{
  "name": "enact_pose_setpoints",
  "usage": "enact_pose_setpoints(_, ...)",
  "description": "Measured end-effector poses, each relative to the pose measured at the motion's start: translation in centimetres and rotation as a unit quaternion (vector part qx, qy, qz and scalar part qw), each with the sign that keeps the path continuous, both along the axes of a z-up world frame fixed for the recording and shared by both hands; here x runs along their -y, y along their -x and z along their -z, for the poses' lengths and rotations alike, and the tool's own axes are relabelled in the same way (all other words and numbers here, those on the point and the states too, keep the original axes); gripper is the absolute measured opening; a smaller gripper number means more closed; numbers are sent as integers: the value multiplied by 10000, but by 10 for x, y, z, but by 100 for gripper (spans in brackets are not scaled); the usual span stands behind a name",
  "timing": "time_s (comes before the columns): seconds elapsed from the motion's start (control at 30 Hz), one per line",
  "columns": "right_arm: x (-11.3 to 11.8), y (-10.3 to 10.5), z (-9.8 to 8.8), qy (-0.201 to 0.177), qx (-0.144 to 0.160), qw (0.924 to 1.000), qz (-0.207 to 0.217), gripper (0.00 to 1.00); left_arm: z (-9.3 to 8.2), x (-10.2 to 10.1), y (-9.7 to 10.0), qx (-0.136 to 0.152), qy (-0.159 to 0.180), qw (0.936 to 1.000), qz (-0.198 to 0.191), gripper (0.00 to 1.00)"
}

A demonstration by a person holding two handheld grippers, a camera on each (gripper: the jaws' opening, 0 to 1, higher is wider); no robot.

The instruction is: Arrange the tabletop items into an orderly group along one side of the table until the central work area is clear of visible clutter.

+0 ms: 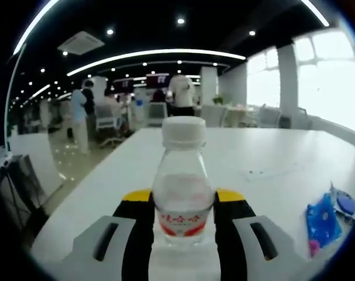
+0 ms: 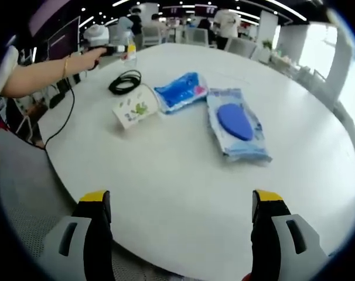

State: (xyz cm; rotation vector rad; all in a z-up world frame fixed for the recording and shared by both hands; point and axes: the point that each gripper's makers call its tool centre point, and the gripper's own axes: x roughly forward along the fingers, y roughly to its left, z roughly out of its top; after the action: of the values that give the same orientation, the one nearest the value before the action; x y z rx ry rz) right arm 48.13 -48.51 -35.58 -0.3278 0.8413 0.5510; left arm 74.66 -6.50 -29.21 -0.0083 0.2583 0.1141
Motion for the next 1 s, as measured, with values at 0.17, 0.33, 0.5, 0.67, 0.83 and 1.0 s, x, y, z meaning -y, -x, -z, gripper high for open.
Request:
enact_pose_setpoints(0.17, -1, 0, -2, -44, 33, 10000, 18, 99, 0, 0, 1, 75, -86, 9999, -39, 37)
enact_pose_setpoints(0.33, -2, -2, -6, -149, 66, 9998, 60, 99, -12, -1, 3, 242, -39, 9996, -114, 52)
enact_pose_setpoints(0.5, -5, -4, -10, -307, 82, 9995, 56, 99, -18, -2, 6, 161, -99, 9998, -76, 54)
enact_pose_setpoints(0.67, -10, -6, -18, -630, 143, 9979, 105, 100, -21, -1, 13, 155, 57, 9999, -17, 64)
enact_pose_setpoints(0.83, -19, -7, -24, -940, 144, 9954, 101, 100, -28, -2, 28, 205, 55, 9998, -58, 67)
enact_pose_setpoints(1.0, -26, -10, -35, -1269, 217, 9916, 106, 100, -32, 6, 46, 34, -176, 9997, 135, 77)
